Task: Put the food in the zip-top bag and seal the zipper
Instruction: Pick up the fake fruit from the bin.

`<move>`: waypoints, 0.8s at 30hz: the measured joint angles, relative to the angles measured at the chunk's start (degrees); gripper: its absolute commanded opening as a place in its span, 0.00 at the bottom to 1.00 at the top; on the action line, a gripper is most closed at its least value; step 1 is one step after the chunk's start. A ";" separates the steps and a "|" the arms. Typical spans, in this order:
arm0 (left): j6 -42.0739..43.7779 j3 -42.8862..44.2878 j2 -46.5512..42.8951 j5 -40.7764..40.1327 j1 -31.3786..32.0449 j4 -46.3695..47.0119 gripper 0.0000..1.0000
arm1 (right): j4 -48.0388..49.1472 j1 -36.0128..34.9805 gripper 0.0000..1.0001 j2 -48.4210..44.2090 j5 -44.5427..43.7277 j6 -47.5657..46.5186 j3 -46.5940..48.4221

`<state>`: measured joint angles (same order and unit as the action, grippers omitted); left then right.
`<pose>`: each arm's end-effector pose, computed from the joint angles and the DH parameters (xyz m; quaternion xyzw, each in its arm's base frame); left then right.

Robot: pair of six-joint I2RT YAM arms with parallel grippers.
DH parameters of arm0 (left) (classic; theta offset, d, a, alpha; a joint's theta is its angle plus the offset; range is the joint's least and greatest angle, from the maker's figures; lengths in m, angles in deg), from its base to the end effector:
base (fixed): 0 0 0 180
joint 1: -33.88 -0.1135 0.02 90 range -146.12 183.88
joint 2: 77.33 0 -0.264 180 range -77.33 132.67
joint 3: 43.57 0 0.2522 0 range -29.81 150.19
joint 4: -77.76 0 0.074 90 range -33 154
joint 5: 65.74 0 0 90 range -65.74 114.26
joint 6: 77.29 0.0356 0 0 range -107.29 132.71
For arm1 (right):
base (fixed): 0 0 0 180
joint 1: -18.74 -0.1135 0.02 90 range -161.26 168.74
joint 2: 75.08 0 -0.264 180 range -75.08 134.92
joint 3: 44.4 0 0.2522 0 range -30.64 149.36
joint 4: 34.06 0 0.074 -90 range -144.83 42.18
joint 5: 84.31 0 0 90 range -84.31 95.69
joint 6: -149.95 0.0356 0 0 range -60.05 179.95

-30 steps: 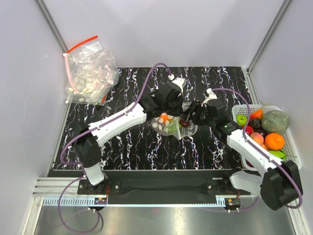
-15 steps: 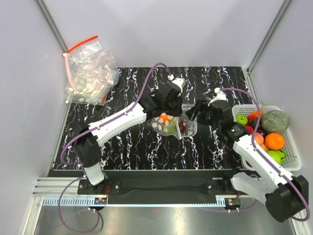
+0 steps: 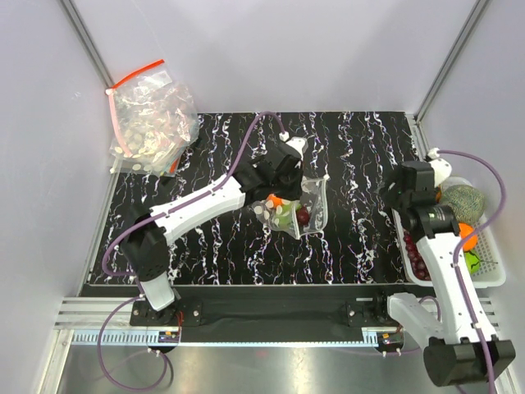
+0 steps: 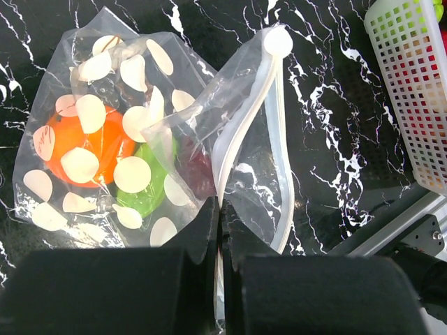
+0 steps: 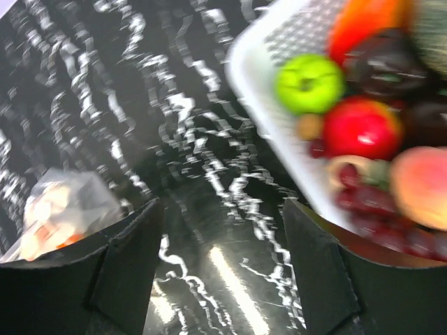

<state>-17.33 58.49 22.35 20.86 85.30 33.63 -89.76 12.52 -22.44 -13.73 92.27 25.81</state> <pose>0.2499 -0.3099 0.3113 0.1573 0.8987 -0.2461 0.3273 0.1850 0.0083 0.3330 0.2720 0.8469 -0.0009 0.4570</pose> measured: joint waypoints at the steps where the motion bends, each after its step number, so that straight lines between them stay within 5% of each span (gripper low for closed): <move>1: 0.00 -0.20 0.00 0.15 -0.02 0.24 0.00 | -0.96 1.60 0.81 -0.85 -0.68 -0.04 0.00; 4: 0.02 -1.01 -0.35 0.61 -0.04 0.59 0.00 | -3.61 4.50 0.86 -2.45 -2.99 0.11 0.20; 6: 0.02 -1.64 -0.79 0.72 -0.04 0.87 0.00 | -5.40 4.92 1.00 -2.67 -5.92 0.74 0.35; 15: 0.02 -3.52 -1.79 2.45 -0.04 2.51 0.00 | -10.45 7.21 1.00 2.08 -20.55 2.54 3.21; 24: 0.11 -3.69 -1.79 4.26 -0.04 3.61 0.00 | -7.06 11.06 1.00 13.05 -21.66 3.41 5.01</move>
<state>-17.22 54.79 20.55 25.13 85.26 37.24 -96.82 23.58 -9.39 -35.39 95.68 30.81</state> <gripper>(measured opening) 0.012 0.993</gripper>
